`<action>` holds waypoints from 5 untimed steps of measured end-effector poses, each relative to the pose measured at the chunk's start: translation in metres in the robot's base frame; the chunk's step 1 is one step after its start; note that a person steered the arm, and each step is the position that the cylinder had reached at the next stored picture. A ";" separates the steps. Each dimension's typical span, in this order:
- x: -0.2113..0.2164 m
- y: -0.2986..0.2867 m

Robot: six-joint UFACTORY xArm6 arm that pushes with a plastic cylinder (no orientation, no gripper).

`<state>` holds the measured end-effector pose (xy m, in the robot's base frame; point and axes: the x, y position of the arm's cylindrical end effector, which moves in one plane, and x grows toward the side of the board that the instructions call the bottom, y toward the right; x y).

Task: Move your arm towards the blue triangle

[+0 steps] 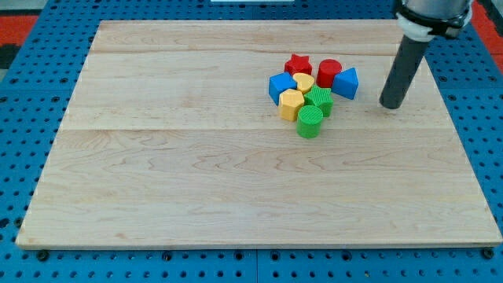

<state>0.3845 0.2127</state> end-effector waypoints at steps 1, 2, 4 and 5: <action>-0.038 0.027; -0.115 -0.012; -0.065 -0.042; -0.036 -0.023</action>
<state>0.3486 0.1893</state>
